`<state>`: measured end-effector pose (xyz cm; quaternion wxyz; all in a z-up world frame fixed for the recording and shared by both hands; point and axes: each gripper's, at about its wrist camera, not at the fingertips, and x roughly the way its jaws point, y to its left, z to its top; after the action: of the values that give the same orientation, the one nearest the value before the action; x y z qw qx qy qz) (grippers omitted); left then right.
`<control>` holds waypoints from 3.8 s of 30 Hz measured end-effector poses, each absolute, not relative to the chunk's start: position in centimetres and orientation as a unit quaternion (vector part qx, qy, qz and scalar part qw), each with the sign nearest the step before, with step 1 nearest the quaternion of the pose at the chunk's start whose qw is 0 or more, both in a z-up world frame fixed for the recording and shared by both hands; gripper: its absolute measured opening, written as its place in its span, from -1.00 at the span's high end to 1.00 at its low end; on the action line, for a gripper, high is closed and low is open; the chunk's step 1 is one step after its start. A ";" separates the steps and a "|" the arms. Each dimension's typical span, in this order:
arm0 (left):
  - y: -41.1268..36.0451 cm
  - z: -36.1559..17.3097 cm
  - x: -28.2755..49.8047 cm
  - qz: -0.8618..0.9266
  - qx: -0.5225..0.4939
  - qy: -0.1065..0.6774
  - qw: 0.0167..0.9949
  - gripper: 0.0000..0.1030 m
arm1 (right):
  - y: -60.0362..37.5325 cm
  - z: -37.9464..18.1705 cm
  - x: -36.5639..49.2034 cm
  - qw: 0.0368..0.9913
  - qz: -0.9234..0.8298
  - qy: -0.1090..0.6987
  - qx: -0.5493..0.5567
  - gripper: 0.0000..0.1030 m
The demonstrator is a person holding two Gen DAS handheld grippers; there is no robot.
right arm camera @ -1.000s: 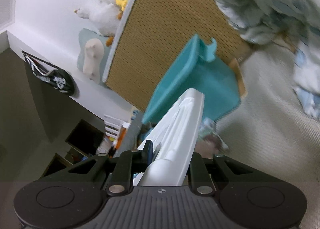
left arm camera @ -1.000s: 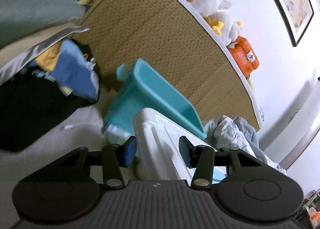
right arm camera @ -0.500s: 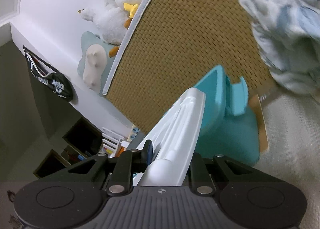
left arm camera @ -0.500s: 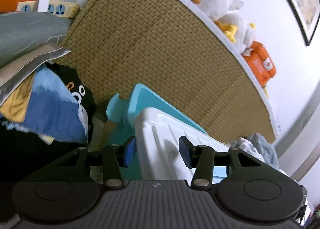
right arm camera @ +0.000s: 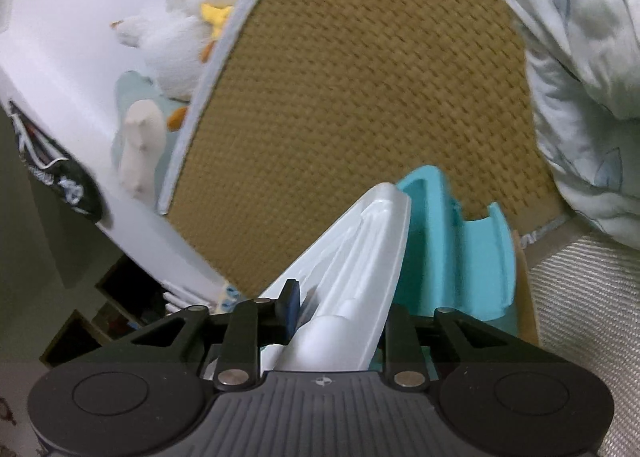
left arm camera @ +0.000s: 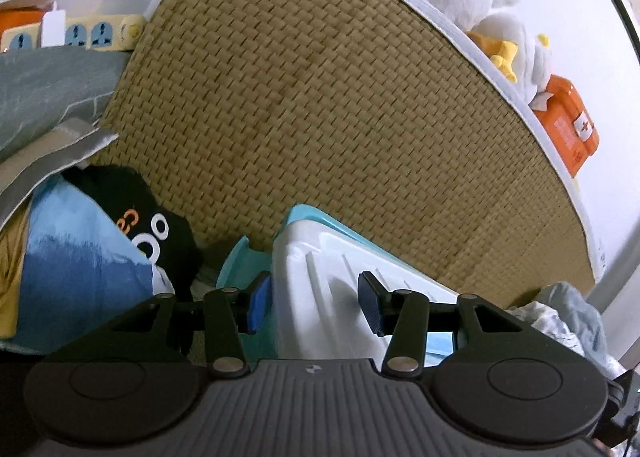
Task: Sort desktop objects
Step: 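Carry the white lid with both grippers over the teal bin opening, then lower the lid onto the bin rim and open both grippers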
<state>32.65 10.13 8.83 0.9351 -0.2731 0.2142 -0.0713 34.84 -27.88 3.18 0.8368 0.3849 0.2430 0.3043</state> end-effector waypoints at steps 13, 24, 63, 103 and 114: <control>9.8 8.6 36.0 -0.062 -0.249 0.214 0.942 0.04 | -27.9 2.6 36.4 0.860 0.281 0.235 0.355 0.32; 8.9 9.0 35.6 -0.046 -0.200 0.205 0.957 0.04 | -27.9 2.8 35.8 0.886 0.251 0.220 0.322 0.21; -1.3 10.3 28.3 -0.171 0.011 0.159 0.972 -0.25 | -26.4 4.3 34.2 0.952 0.163 0.161 0.203 -0.10; -2.1 8.4 25.5 -0.125 0.106 0.157 0.974 -0.35 | -25.3 5.3 29.1 0.939 0.242 0.211 0.121 -0.39; 1.2 7.9 26.9 -0.085 0.012 0.158 0.984 -0.35 | -21.8 5.1 28.1 0.965 0.188 0.176 0.043 -0.40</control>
<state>26.86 1.20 7.90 0.9837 0.0122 0.1582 -0.0851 28.11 -21.82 5.10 0.9653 0.0428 0.1763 0.1880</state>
